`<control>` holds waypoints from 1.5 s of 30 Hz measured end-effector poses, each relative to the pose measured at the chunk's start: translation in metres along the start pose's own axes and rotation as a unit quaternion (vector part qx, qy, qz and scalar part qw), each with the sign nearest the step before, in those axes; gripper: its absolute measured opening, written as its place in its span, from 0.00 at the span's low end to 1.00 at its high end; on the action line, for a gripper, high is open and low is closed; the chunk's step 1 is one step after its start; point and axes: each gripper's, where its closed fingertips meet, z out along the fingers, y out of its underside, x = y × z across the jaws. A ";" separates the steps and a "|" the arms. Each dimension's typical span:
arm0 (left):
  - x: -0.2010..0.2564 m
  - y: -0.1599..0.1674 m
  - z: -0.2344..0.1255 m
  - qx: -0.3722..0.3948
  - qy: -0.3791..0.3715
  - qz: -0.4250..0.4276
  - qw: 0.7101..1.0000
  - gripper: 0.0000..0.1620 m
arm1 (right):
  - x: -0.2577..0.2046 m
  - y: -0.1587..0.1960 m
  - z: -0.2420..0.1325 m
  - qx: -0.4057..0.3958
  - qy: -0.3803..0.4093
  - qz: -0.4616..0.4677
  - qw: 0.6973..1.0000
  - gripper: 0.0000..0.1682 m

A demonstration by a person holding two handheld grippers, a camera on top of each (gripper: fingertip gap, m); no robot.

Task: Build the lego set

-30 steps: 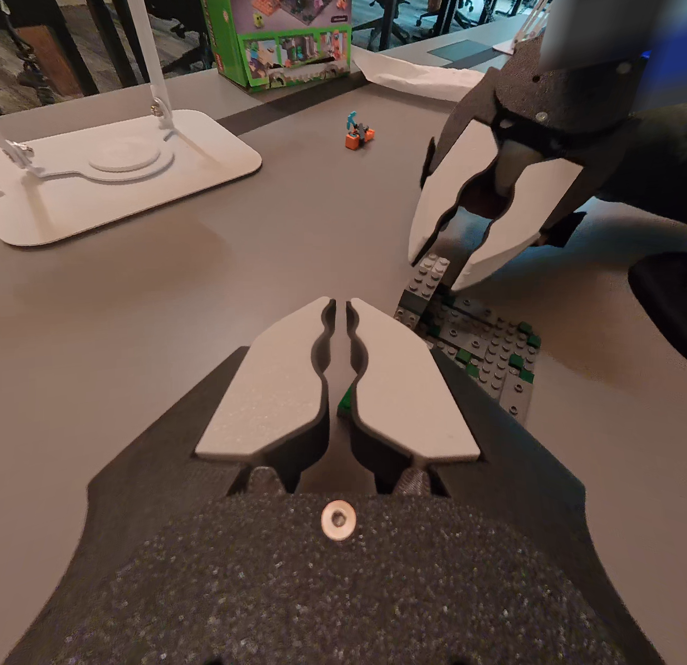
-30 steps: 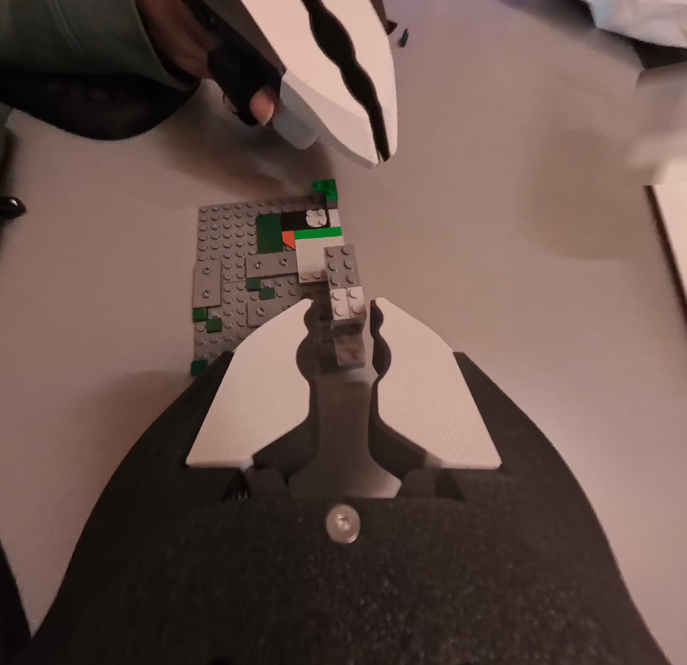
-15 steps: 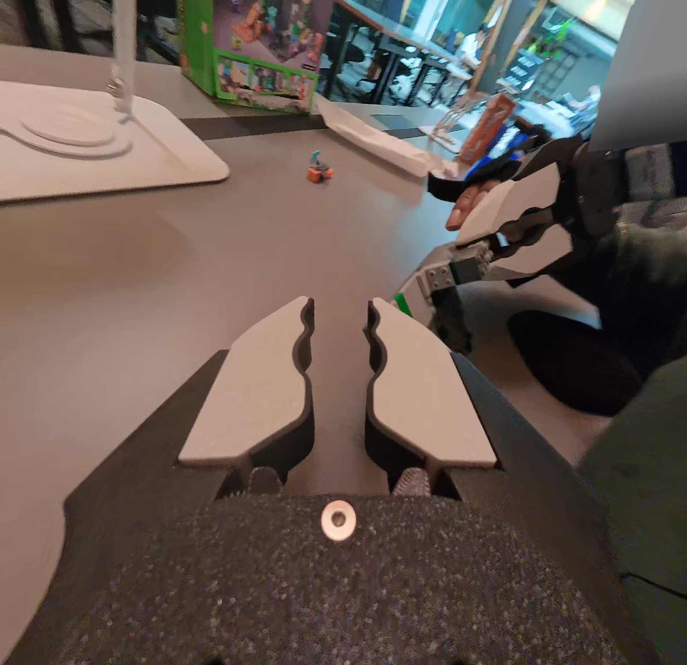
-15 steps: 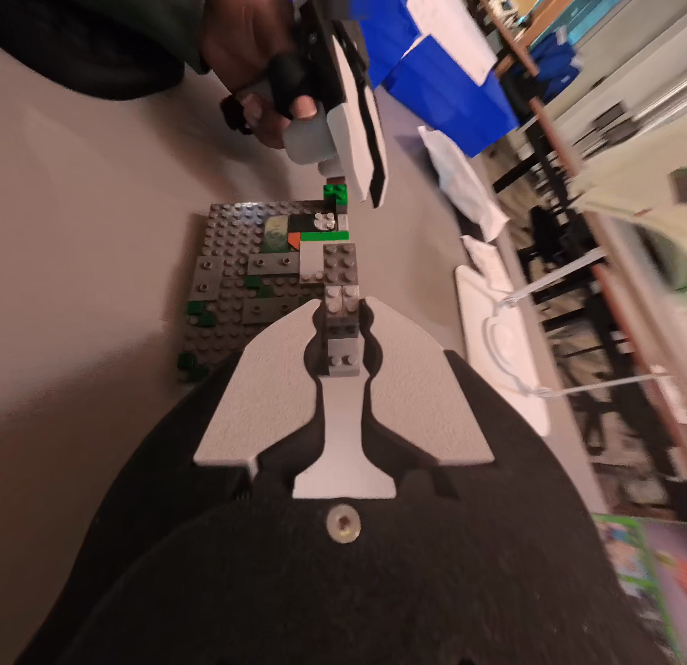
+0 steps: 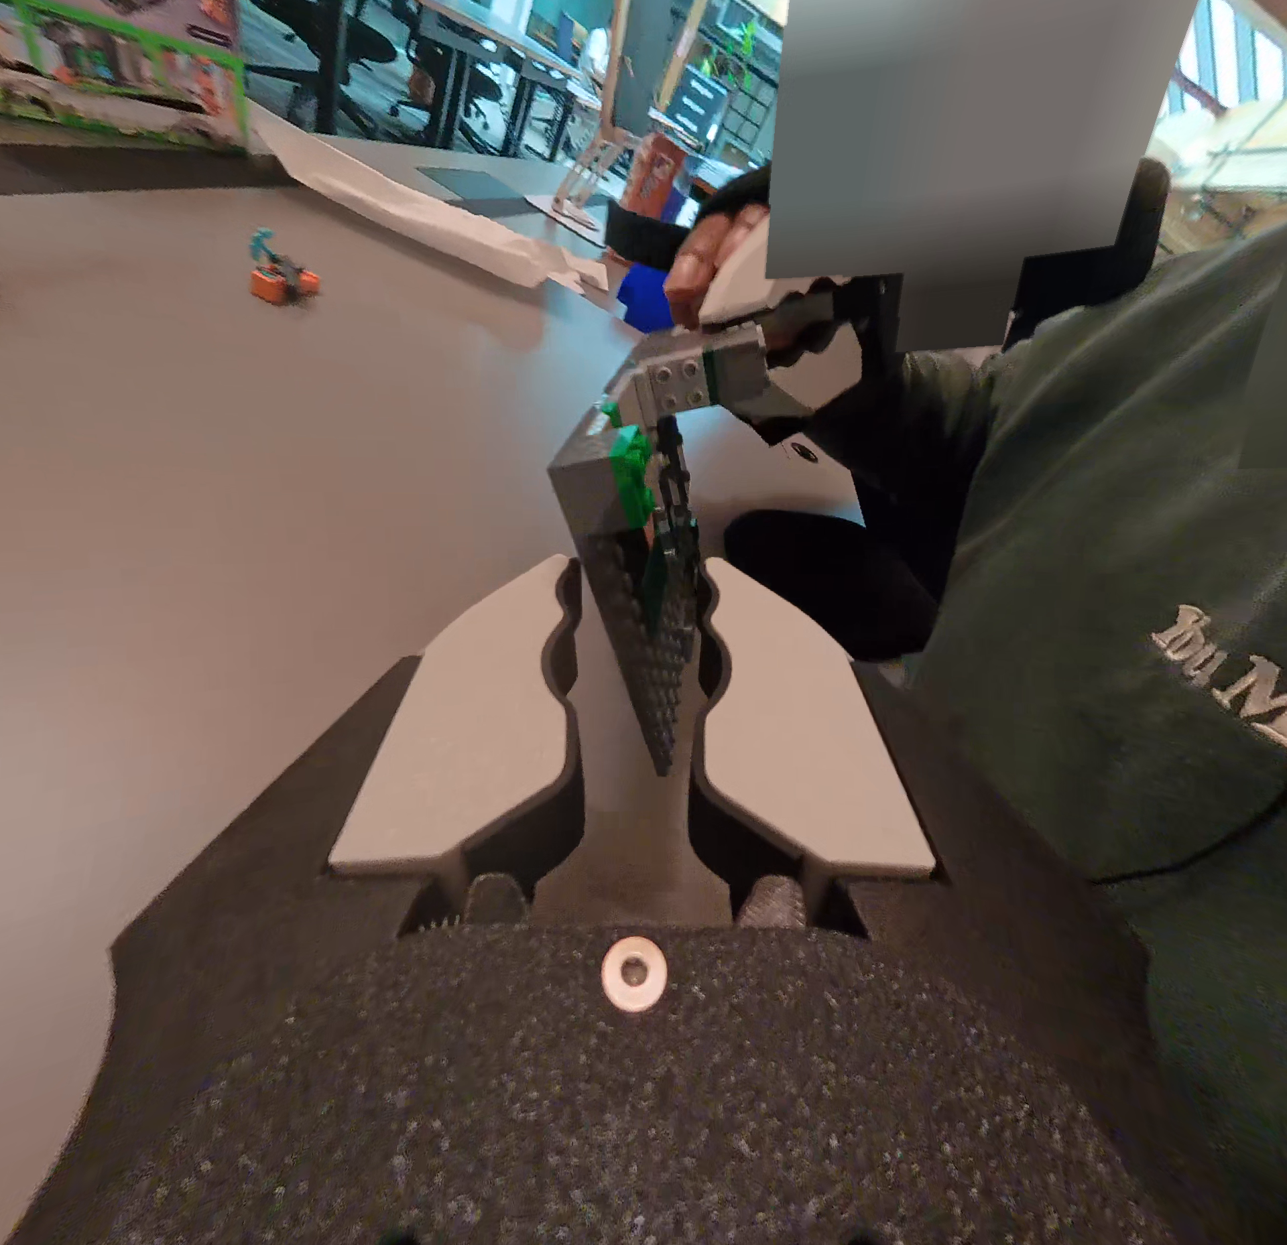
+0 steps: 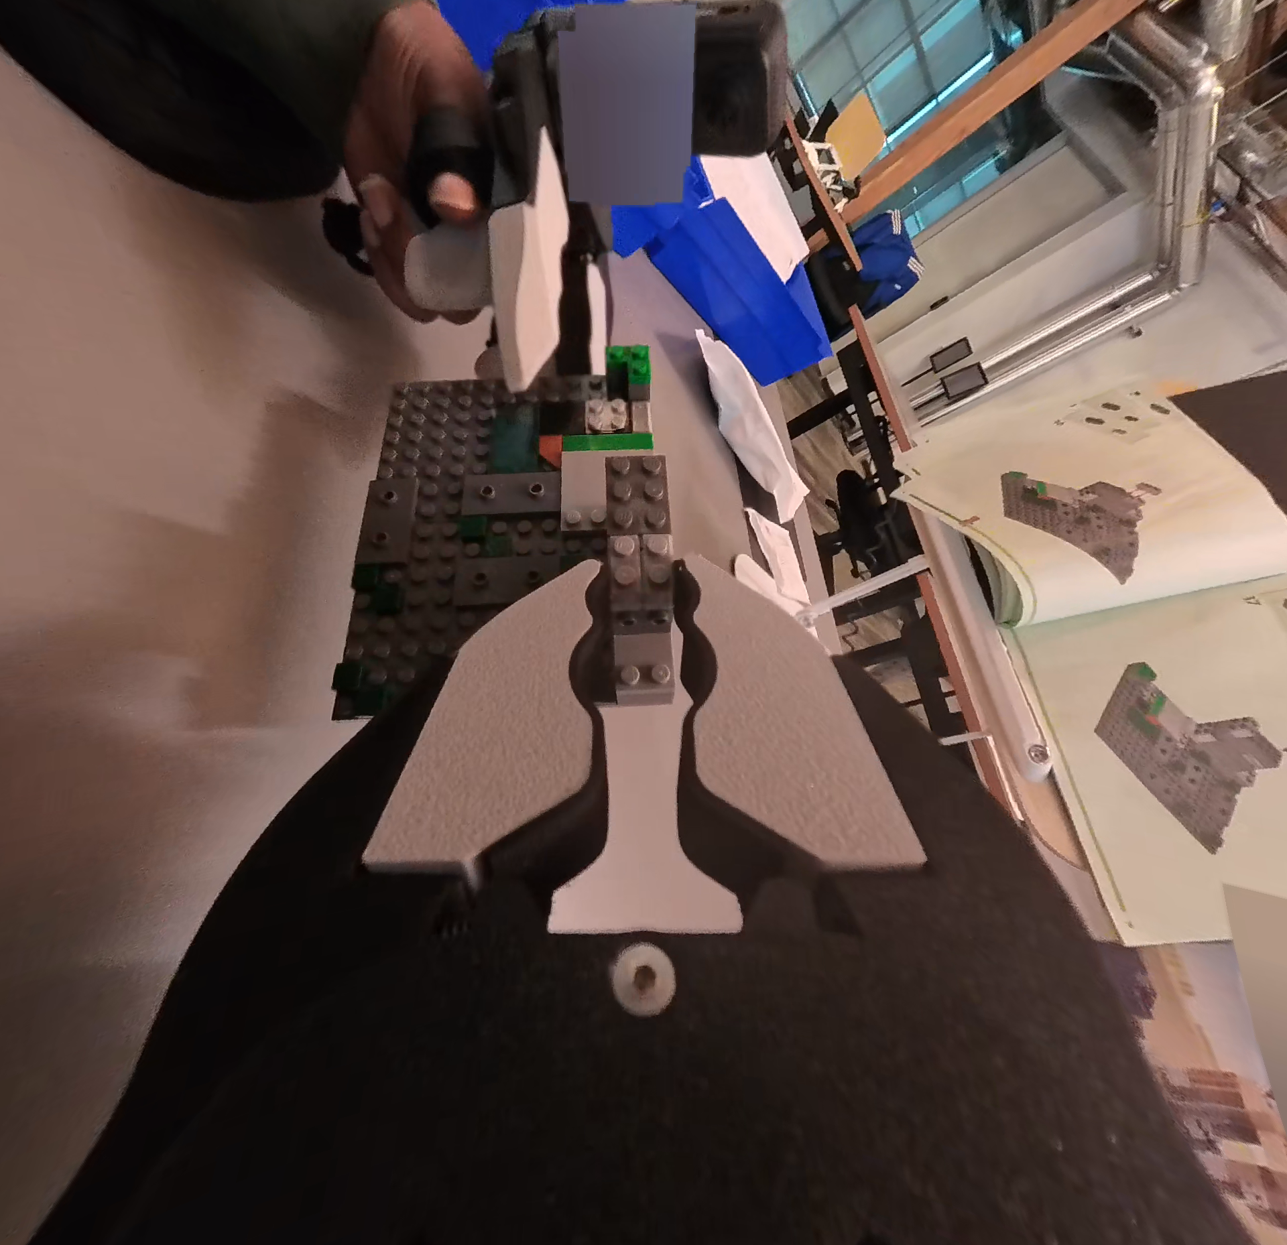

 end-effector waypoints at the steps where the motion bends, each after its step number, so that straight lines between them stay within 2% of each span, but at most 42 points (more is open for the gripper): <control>1: 0.004 0.003 0.004 -0.006 0.007 0.002 1.000 0.16 | 0.000 -0.002 0.000 0.005 0.000 0.004 1.000 0.10; 4: 0.003 0.006 0.007 -0.015 -0.004 -0.008 1.000 0.08 | 0.000 -0.002 0.002 0.014 -0.006 0.038 0.999 0.10; 9: 0.004 0.004 0.004 0.008 0.026 -0.156 0.987 0.04 | -0.005 0.008 0.008 0.031 -0.043 0.174 0.983 0.11; 13: 0.007 0.014 0.001 0.025 0.055 -0.268 0.962 0.04 | -0.013 0.000 0.008 0.056 -0.119 0.270 0.954 0.12; 16: 0.010 0.025 -0.002 0.022 0.053 -0.299 0.952 0.04 | -0.012 -0.008 0.002 0.072 -0.178 0.320 0.928 0.11; 24: 0.024 0.026 -0.007 0.017 0.065 -0.282 0.957 0.04 | -0.023 -0.020 0.000 0.045 -0.294 0.340 0.892 0.05; 33: 0.030 0.025 -0.012 0.005 0.074 -0.246 0.966 0.04 | -0.027 -0.023 -0.001 0.041 -0.318 0.355 0.878 0.03; 38: 0.042 0.016 -0.014 0.016 0.098 -0.217 0.971 0.04 | -0.025 -0.020 -0.004 0.063 -0.336 0.438 0.832 0.00; 42: 0.037 0.016 -0.011 0.010 0.079 -0.223 0.972 0.04 | -0.025 -0.021 -0.002 0.079 -0.319 0.454 0.828 0.00; 45: 0.027 0.020 -0.013 0.009 0.055 -0.230 0.972 0.04 | -0.017 -0.021 -0.005 0.072 -0.293 0.432 0.850 0.00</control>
